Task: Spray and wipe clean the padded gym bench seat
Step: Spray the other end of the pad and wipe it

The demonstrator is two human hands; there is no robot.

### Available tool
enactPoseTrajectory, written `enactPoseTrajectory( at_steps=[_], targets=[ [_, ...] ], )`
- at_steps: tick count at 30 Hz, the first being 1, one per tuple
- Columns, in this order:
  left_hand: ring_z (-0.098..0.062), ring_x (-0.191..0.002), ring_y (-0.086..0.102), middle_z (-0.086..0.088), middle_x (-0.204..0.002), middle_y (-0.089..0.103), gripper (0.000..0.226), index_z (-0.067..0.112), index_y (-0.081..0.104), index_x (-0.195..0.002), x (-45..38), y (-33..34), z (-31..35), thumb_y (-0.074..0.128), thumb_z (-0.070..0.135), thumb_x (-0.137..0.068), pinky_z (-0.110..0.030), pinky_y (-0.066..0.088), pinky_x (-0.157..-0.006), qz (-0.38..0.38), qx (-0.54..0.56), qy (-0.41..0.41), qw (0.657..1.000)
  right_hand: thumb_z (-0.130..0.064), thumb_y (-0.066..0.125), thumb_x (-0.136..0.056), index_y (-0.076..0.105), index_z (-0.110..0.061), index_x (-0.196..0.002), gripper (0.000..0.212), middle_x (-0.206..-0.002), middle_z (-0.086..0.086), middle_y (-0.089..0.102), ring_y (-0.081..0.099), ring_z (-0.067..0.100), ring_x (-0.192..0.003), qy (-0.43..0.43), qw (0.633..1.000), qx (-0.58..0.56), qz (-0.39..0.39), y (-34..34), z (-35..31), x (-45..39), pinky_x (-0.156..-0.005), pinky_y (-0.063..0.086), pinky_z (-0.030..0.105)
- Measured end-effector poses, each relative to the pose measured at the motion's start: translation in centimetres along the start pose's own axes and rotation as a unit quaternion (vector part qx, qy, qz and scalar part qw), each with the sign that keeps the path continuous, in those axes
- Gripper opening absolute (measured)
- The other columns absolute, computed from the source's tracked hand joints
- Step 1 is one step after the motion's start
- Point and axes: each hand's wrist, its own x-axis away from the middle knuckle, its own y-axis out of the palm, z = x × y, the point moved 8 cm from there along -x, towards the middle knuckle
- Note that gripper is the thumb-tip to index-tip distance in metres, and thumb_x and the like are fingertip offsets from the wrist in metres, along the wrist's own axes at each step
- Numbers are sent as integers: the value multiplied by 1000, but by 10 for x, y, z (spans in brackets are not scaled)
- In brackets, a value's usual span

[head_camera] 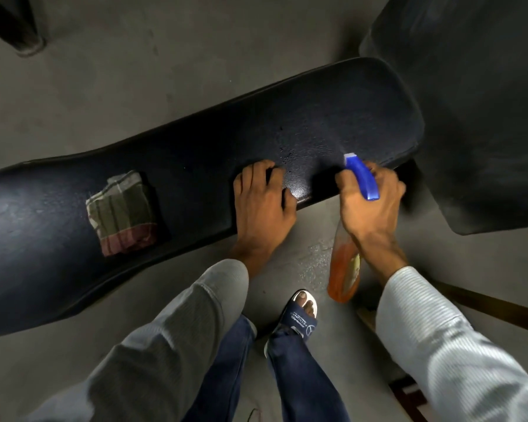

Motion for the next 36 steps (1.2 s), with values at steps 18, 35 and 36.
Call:
enactPoseTrajectory(
  at_steps=[18, 35, 36],
  targets=[
    [-35, -122, 56, -13, -132, 60, 40, 13, 67, -124, -14, 10, 30, 65, 27, -87, -51, 47, -104, -5, -13, -24, 1000, -30, 61, -81, 43, -14, -61, 31, -53, -4, 37, 35, 21, -54, 8, 1000, 14, -12, -16, 29, 35, -55, 32, 17],
    [-32, -122, 56, -8, -137, 61, 44, 15, 71, -123, -25, 22, 66, 68, 26, -81, -50, 46, -102, -25, 9, 19, 999, -20, 63, -91, 55, 2, -72, 30, -58, -1, 40, 49, -14, -64, 61, 989, 2, 134, -67, 44, -6, -58, 30, 21],
    [-33, -121, 57, -7, -135, 61, 43, 15, 72, -121, -26, 23, 67, 68, 27, -80, -50, 46, -101, -32, 7, 19, 999, -18, 64, -93, 57, 4, -74, 30, -59, -2, 41, 50, -13, -66, 63, 989, 1, 135, -67, 43, -10, -61, 29, 26]
  ],
)
